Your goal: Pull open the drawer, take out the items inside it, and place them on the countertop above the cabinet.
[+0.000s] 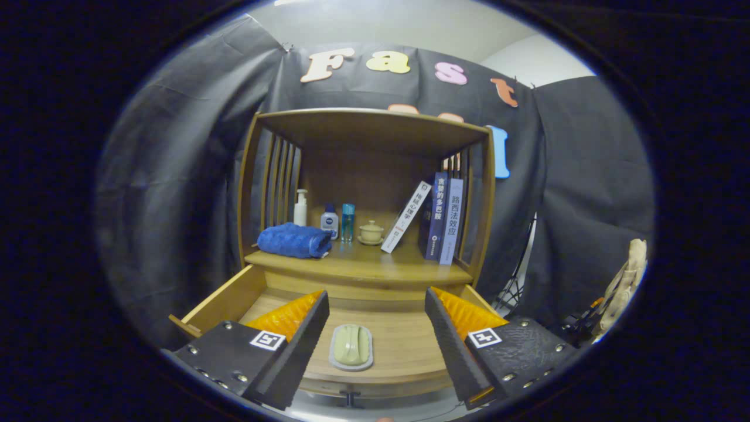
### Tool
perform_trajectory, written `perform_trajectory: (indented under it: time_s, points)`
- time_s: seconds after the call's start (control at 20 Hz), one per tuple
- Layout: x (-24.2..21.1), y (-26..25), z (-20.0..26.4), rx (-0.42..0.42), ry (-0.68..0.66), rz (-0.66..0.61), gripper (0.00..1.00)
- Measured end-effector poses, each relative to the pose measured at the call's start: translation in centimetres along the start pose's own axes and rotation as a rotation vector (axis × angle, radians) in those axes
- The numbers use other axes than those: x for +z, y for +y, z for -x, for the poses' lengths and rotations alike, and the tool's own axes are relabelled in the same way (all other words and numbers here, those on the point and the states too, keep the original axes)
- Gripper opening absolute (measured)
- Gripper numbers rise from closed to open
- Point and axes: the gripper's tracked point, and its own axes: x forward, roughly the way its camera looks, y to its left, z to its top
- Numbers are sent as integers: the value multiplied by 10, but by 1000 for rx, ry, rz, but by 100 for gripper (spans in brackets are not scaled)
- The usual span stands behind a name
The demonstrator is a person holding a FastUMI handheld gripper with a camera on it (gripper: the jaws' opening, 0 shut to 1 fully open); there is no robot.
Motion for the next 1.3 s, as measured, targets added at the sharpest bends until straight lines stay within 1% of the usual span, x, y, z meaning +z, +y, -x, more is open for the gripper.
perform_trajectory:
  time_s: [0.1, 0.2, 0.35, 0.45, 0.5, 0.6, 0.7, 0.75, 0.9, 0.95, 1.05, 1.1, 1.15, 1.2, 1.3]
  points:
    - [-10, 3, -16, 6, 60, 10, 98]
    - [-37, 10, -36, 22, 167, 23, 98]
    - [-83, 28, -54, 75, 346, 8, 98]
    - [-112, 38, -63, 101, 449, 22, 95]
    - [-125, 39, -67, 100, 489, 32, 94]
    - [-137, 43, -80, 100, 528, 29, 90]
    - [-148, 41, -89, 86, 575, 30, 86]
    - [-158, 38, -95, 74, 604, 39, 86]
    - [-171, 36, -102, 66, 671, 40, 54]
    - [-175, 39, -103, 80, 692, 25, 46]
    - [-175, 41, -103, 68, 695, -35, 19]
    - [-174, 40, -103, 67, 696, -52, 19]
    - [-172, 38, -105, 55, 678, -66, 12]
    - [-169, 36, -106, 42, 656, -74, 12]
    - [-157, 36, -109, 53, 586, -102, 12]
